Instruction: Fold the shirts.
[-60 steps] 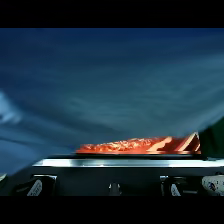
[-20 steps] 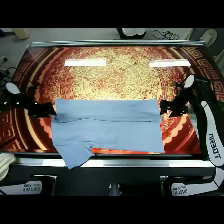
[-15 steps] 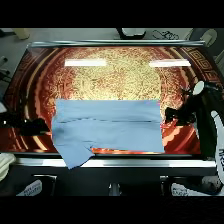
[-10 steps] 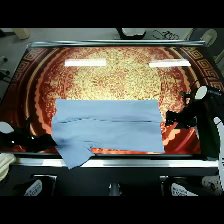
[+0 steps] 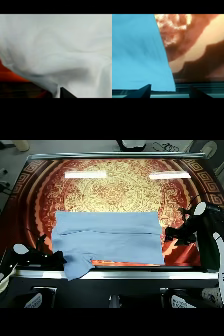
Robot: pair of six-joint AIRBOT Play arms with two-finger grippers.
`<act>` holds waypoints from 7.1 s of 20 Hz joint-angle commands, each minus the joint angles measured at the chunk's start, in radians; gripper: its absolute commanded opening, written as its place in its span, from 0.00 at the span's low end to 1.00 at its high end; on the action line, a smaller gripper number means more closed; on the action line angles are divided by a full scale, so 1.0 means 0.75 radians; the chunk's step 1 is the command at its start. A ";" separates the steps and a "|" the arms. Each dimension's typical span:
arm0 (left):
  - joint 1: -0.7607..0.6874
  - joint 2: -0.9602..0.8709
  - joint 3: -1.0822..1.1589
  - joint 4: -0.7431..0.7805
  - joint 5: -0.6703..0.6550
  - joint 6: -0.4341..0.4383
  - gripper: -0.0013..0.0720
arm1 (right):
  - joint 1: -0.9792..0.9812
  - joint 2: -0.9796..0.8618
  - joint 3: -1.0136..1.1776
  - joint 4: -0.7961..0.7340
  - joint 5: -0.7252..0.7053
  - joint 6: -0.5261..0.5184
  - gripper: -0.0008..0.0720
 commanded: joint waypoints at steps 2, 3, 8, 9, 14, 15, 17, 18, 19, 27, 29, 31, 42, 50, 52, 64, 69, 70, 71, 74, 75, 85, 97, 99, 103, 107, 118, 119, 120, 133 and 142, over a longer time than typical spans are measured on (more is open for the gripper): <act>-0.057 -0.012 -0.004 0.028 0.127 -0.033 0.05 | 0.000 0.002 -0.191 0.058 -0.059 -0.021 0.71; -0.057 0.003 0.000 0.028 0.126 -0.033 0.05 | 0.000 0.002 -0.241 0.100 -0.100 -0.021 0.71; -0.057 0.058 0.004 0.027 0.100 -0.037 0.05 | 0.000 0.001 -0.378 0.137 -0.145 -0.055 0.71; -0.057 0.065 0.004 0.027 0.098 -0.037 0.05 | 0.000 0.001 -0.391 0.129 -0.150 -0.055 0.71; -0.057 0.096 0.004 0.012 0.098 -0.037 0.05 | 0.000 0.000 -0.471 0.188 -0.280 -0.053 0.71; -0.057 0.105 0.005 0.007 0.099 -0.037 0.05 | 0.000 -0.002 -0.483 0.202 -0.309 -0.054 0.68; -0.057 0.118 0.011 0.008 0.104 -0.036 0.05 | 0.000 -0.002 -0.485 0.216 -0.358 -0.036 0.31; -0.056 0.121 0.020 0.009 0.108 -0.035 0.05 | 0.000 -0.002 -0.483 0.219 -0.356 -0.028 0.04; -0.056 0.121 0.046 0.009 0.104 -0.019 0.05 | 0.000 0.001 -0.472 0.227 -0.335 -0.035 0.04; -0.057 -0.023 0.727 0.227 0.021 -0.026 0.04 | 0.003 -0.022 0.093 0.267 -0.390 -0.039 0.04; -0.057 -0.230 0.832 0.180 0.089 -0.006 0.05 | 0.003 -0.187 0.209 0.322 -0.469 -0.040 0.04; -0.057 -0.447 0.950 0.166 0.113 0.015 0.05 | 0.021 -0.346 0.313 0.360 -0.516 -0.039 0.04; -0.020 -0.715 1.372 0.048 0.016 0.064 0.75 | -0.004 -0.411 0.477 0.184 -0.427 -0.071 0.93; -0.312 -0.558 1.382 0.003 -0.018 0.058 0.75 | 0.019 -0.680 0.472 0.465 -0.319 -0.119 0.93; -0.381 -0.567 1.381 0.003 -0.006 0.058 0.75 | 0.067 -0.681 0.473 0.469 -0.326 -0.117 0.46; -1.012 -1.024 1.184 -0.810 0.758 -0.039 0.05 | 0.103 0.121 0.515 0.540 -0.043 -0.012 0.04; -1.192 -1.208 1.364 -1.098 0.869 0.131 0.05 | 0.102 0.301 0.515 0.557 -0.025 0.072 0.05; -1.166 -1.182 1.372 -1.082 0.883 0.135 0.05 | 0.103 0.297 0.515 0.572 -0.030 0.073 0.04; -1.118 -1.130 1.369 -1.003 0.879 0.135 0.05 | 0.103 0.284 0.514 0.607 -0.055 0.077 0.04; -0.888 -0.874 1.369 -0.614 0.755 0.128 0.05 | 0.186 0.172 0.515 0.826 -0.247 0.043 0.04; -0.797 -0.774 1.369 -0.515 0.715 0.115 0.05 | 0.266 0.111 0.515 0.842 -0.332 0.037 0.05; -0.042 0.109 1.369 -0.268 0.357 0.079 0.05 | 0.947 -0.599 0.515 1.549 -1.014 -0.196 0.50; -0.032 0.174 1.261 -0.123 0.230 0.084 0.05 | 0.373 -0.340 0.475 0.171 -0.263 0.176 0.89; -0.032 0.155 1.216 -0.119 0.198 0.084 0.05 | 0.320 -0.420 0.387 0.330 -0.248 0.119 0.89; -0.033 0.122 1.188 -0.108 0.144 0.100 0.05 | 0.396 -0.600 0.369 0.582 -0.391 -0.022 0.89; -0.043 0.120 1.188 -0.104 0.140 0.100 0.05 | 0.468 -0.654 0.370 0.719 -0.526 -0.048 0.78; -0.043 0.119 1.188 -0.086 0.142 0.115 0.05 | -0.108 -0.192 0.713 0.527 -0.271 -0.006 0.05; -0.043 0.119 1.188 -0.086 0.141 0.130 0.05 | -0.203 -0.150 0.728 0.517 -0.251 -0.004 0.04; -0.043 0.119 1.188 -0.085 0.141 0.130 0.05 | -0.304 -0.112 0.743 0.517 -0.225 -0.004 0.04; -0.062 0.120 1.188 -0.092 0.140 0.130 0.05 | -1.105 0.008 0.764 0.596 -0.310 0.092 0.04; -0.074 0.120 1.188 -0.091 0.156 0.165 0.05 | -1.210 0.038 0.699 0.056 0.287 0.127 0.04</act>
